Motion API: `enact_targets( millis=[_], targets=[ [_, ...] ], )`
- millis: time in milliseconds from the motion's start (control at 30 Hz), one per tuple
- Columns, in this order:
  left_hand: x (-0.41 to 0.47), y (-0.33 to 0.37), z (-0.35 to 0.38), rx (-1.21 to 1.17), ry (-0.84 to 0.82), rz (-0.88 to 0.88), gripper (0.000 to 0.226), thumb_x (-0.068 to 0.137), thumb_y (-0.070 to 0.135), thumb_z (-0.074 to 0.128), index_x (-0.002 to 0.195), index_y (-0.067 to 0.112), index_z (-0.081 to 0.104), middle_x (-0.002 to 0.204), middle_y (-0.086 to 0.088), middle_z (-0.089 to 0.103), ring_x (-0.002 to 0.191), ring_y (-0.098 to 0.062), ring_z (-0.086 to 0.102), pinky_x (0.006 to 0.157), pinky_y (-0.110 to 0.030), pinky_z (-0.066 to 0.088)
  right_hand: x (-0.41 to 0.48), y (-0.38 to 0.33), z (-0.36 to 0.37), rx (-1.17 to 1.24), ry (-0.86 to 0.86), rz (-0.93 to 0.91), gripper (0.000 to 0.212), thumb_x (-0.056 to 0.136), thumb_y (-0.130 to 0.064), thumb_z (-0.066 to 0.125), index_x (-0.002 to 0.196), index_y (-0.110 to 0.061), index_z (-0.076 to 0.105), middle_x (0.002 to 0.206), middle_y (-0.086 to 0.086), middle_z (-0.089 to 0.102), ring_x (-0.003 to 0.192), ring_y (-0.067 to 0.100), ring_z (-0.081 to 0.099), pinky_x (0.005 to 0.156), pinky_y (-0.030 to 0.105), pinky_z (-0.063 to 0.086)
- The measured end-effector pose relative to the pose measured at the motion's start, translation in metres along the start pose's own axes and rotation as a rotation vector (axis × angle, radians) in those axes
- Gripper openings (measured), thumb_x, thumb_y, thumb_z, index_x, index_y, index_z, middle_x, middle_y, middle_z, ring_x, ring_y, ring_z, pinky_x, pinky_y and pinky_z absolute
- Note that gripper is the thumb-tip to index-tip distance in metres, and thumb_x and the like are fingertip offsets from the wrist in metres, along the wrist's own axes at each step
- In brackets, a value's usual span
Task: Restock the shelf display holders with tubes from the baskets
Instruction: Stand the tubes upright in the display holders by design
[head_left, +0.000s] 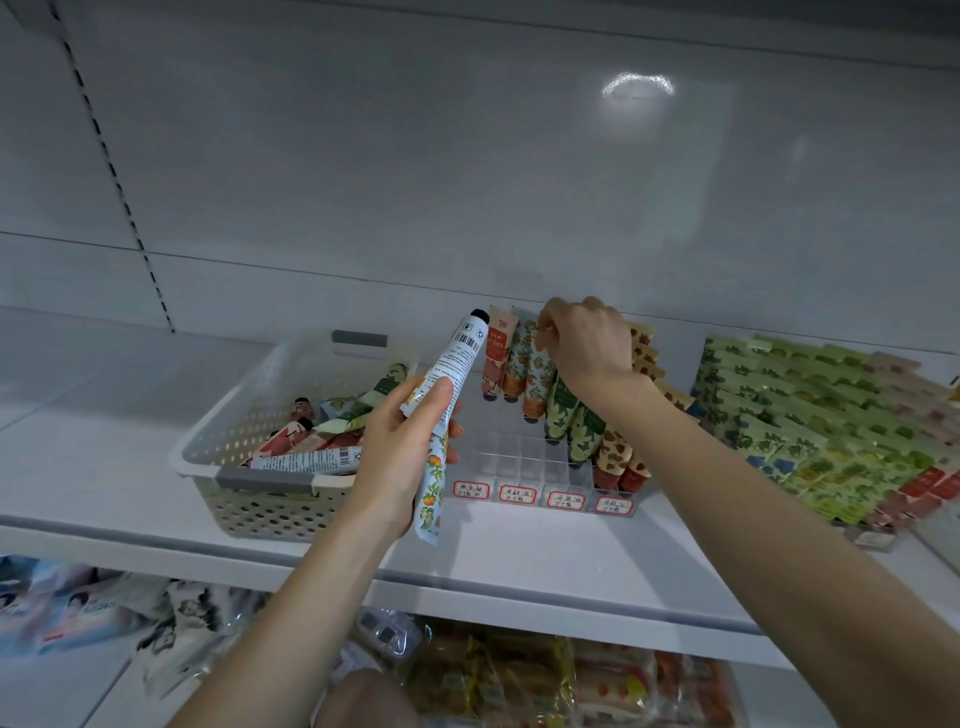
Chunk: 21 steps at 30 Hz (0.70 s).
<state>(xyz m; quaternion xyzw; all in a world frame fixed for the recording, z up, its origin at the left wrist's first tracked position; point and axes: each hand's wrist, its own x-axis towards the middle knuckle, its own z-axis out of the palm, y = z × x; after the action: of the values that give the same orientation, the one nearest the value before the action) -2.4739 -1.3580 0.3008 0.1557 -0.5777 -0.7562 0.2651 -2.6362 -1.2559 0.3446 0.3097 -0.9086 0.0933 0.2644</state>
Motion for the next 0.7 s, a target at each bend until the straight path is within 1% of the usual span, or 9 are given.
enact_targets(
  millis=[133, 267, 367, 433, 500, 567, 600, 633, 700],
  targets=[
    [0.002, -0.001, -0.001, -0.007, 0.006, 0.001, 0.018, 0.092, 0.024, 0.055, 0.109, 0.022, 0.06, 0.084, -0.003, 0.062, 0.065, -0.009, 0.056, 0.05, -0.021, 0.046, 0.0, 0.0, -0.002, -0.025, 0.005, -0.002, 0.026, 0.094, -0.009, 0.041, 0.098, -0.006, 0.066, 0.091, 0.011, 0.067, 0.091, 0.027, 0.055, 0.074, 0.03, 0.037],
    [0.001, -0.002, 0.0, -0.023, -0.014, -0.008, 0.02, 0.091, 0.023, 0.055, 0.11, 0.02, 0.06, 0.084, -0.003, 0.062, 0.065, -0.01, 0.056, 0.051, -0.023, 0.045, 0.0, -0.002, -0.004, -0.055, -0.008, -0.005, 0.026, 0.095, -0.005, 0.039, 0.099, -0.005, 0.065, 0.092, 0.012, 0.064, 0.088, 0.026, 0.054, 0.073, 0.028, 0.033],
    [0.0, -0.003, 0.0, -0.061, -0.029, -0.038, 0.021, 0.091, 0.023, 0.055, 0.11, 0.019, 0.061, 0.082, -0.002, 0.063, 0.064, -0.01, 0.056, 0.05, -0.022, 0.045, 0.0, 0.001, -0.003, -0.054, -0.028, -0.023, 0.025, 0.095, -0.009, 0.042, 0.099, -0.007, 0.067, 0.092, 0.011, 0.065, 0.092, 0.026, 0.053, 0.073, 0.029, 0.034],
    [0.0, -0.002, -0.001, -0.091, -0.045, -0.057, 0.02, 0.091, 0.024, 0.055, 0.109, 0.02, 0.061, 0.082, -0.002, 0.064, 0.063, -0.01, 0.056, 0.049, -0.022, 0.045, 0.001, 0.004, -0.002, 0.004, 0.015, -0.038, 0.025, 0.095, -0.015, 0.045, 0.096, -0.005, 0.068, 0.09, 0.01, 0.066, 0.093, 0.027, 0.053, 0.071, 0.03, 0.037],
    [-0.001, -0.002, -0.001, -0.109, -0.061, -0.055, 0.018, 0.09, 0.024, 0.055, 0.107, 0.023, 0.062, 0.082, -0.002, 0.064, 0.064, -0.01, 0.056, 0.049, -0.021, 0.045, 0.001, 0.005, -0.005, 0.164, 0.119, -0.041, 0.027, 0.095, -0.018, 0.047, 0.091, -0.002, 0.068, 0.085, 0.012, 0.067, 0.087, 0.029, 0.056, 0.069, 0.034, 0.044],
    [-0.002, -0.001, -0.001, -0.067, -0.051, -0.02, 0.018, 0.09, 0.024, 0.056, 0.107, 0.025, 0.062, 0.084, -0.002, 0.064, 0.066, -0.01, 0.057, 0.051, -0.02, 0.048, 0.002, -0.002, -0.016, 0.47, 0.154, 0.008, 0.03, 0.096, -0.02, 0.047, 0.083, 0.0, 0.065, 0.077, 0.012, 0.066, 0.074, 0.027, 0.059, 0.065, 0.034, 0.047],
    [-0.003, -0.001, -0.001, -0.014, -0.043, 0.013, 0.019, 0.09, 0.024, 0.057, 0.108, 0.025, 0.062, 0.086, -0.001, 0.064, 0.068, -0.009, 0.058, 0.054, -0.02, 0.049, 0.002, -0.008, -0.024, 0.636, 0.094, 0.062, 0.03, 0.097, -0.024, 0.047, 0.082, -0.003, 0.062, 0.073, 0.008, 0.065, 0.068, 0.021, 0.059, 0.062, 0.03, 0.046],
    [-0.004, -0.001, -0.002, 0.049, -0.038, 0.063, 0.02, 0.09, 0.023, 0.057, 0.109, 0.027, 0.062, 0.087, 0.001, 0.064, 0.07, -0.007, 0.058, 0.056, -0.019, 0.049, 0.001, -0.014, -0.032, 0.771, -0.011, 0.118, 0.028, 0.097, -0.03, 0.046, 0.086, -0.008, 0.061, 0.073, 0.003, 0.064, 0.065, 0.014, 0.059, 0.059, 0.026, 0.044],
    [-0.006, 0.0, -0.001, 0.16, -0.066, 0.185, 0.021, 0.089, 0.021, 0.059, 0.104, 0.036, 0.06, 0.092, 0.008, 0.063, 0.074, 0.002, 0.059, 0.057, -0.014, 0.049, -0.005, -0.028, -0.043, 0.947, -0.25, 0.198, 0.028, 0.094, -0.038, 0.048, 0.094, -0.012, 0.06, 0.076, -0.001, 0.064, 0.064, 0.009, 0.06, 0.057, 0.019, 0.045]
  ],
)
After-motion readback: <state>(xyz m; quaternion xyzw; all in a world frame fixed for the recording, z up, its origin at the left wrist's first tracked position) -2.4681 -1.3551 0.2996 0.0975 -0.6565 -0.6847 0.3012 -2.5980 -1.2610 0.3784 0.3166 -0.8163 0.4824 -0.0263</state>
